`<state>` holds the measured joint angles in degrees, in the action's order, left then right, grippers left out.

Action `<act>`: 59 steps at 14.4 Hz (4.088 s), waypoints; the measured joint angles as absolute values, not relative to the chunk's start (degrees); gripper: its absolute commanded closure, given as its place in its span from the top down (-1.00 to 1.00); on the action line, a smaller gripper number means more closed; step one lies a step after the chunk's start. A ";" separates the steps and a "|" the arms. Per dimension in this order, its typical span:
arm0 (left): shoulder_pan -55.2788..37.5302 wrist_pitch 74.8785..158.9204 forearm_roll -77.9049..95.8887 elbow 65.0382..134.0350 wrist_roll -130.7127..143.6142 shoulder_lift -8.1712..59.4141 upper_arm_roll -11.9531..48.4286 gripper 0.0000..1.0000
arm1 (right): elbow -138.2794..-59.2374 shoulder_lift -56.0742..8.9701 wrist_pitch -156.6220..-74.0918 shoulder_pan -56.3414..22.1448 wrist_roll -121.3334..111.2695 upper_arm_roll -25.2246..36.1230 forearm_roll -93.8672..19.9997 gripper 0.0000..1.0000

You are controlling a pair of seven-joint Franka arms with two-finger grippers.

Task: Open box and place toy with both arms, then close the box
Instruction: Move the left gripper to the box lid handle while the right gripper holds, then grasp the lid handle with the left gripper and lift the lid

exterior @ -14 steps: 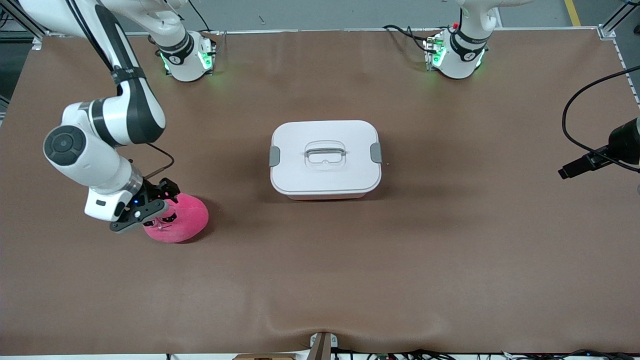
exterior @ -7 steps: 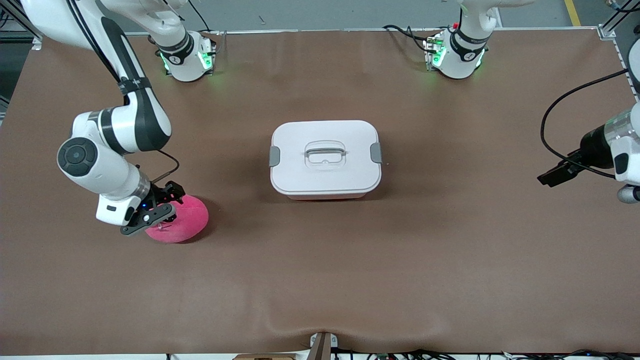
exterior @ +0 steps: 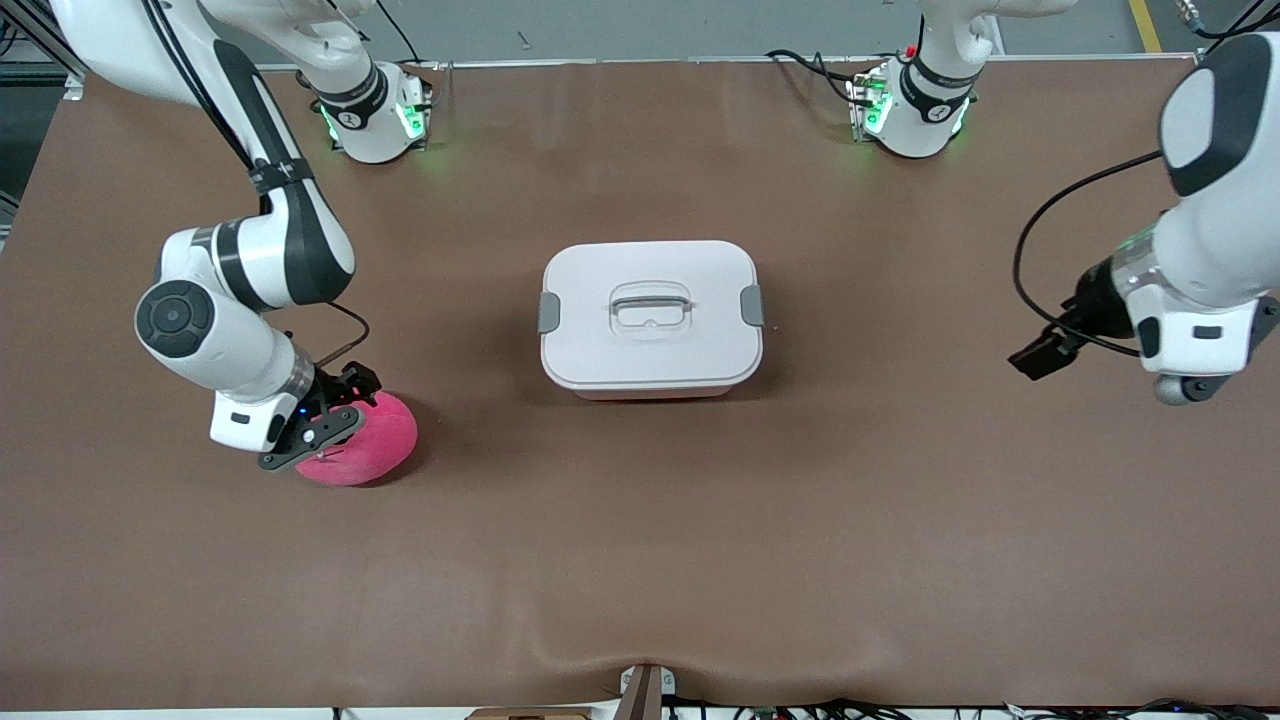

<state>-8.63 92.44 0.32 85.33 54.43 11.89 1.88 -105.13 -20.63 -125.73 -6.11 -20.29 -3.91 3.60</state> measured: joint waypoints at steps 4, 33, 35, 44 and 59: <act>-13.12 92.44 1.83 85.32 63.69 12.79 1.97 1.00 | -105.14 -22.16 -127.38 -6.10 -20.35 -3.75 5.86 1.00; -31.91 103.62 3.71 85.13 111.68 21.92 1.99 1.00 | -100.92 -20.84 -128.31 -5.36 -44.65 -3.17 9.53 -1.00; -33.64 105.04 3.71 85.04 115.15 22.95 2.00 1.00 | -100.87 -20.48 -128.27 -5.77 -45.07 -3.50 13.19 -1.00; -40.69 109.56 3.71 83.37 127.99 29.28 1.96 1.00 | -91.32 -19.64 -111.62 -9.36 -51.95 -3.94 19.72 -1.00; -45.80 112.33 3.32 82.93 137.64 34.23 1.91 0.14 | -89.87 -10.52 -98.74 -12.67 -68.69 -4.47 19.90 -1.00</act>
